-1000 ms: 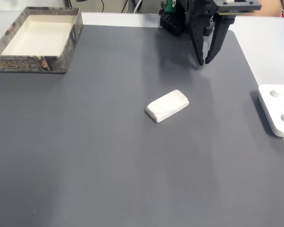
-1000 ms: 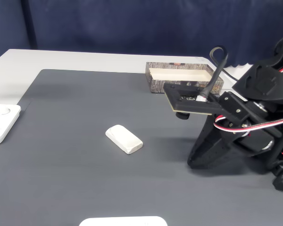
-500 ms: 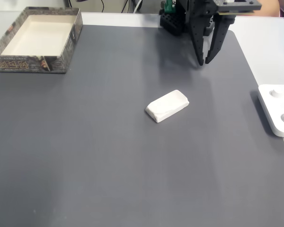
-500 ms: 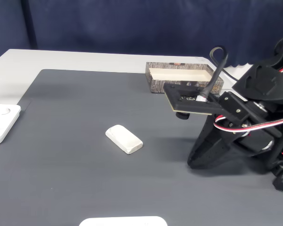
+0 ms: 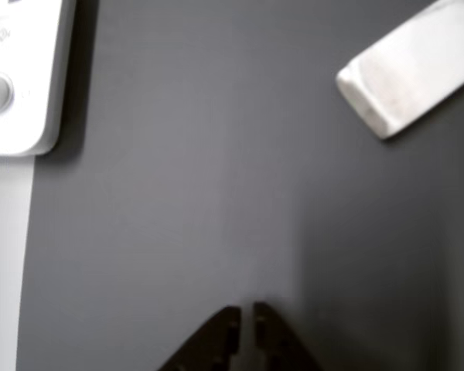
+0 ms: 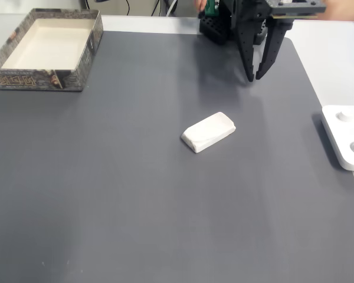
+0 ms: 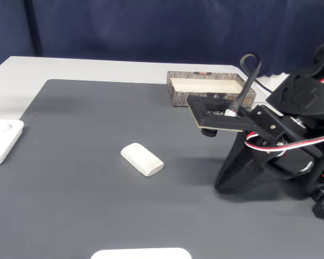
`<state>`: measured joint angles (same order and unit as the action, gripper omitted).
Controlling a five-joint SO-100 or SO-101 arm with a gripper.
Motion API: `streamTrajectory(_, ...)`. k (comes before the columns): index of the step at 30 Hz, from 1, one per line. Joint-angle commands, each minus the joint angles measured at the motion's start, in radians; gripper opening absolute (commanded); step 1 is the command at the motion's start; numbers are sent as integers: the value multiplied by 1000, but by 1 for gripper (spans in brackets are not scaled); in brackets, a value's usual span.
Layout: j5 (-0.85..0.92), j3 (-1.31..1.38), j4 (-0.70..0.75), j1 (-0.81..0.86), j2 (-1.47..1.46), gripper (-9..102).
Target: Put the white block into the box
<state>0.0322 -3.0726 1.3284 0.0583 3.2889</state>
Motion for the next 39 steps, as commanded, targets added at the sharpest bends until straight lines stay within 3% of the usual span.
streamTrajectory(1, 8, -20, 2, -3, 35, -2)
streamTrajectory(23, 25, -9, 3, 12, 21, -2)
streamTrajectory(39, 31, 422, -52, 169, -522, -2)
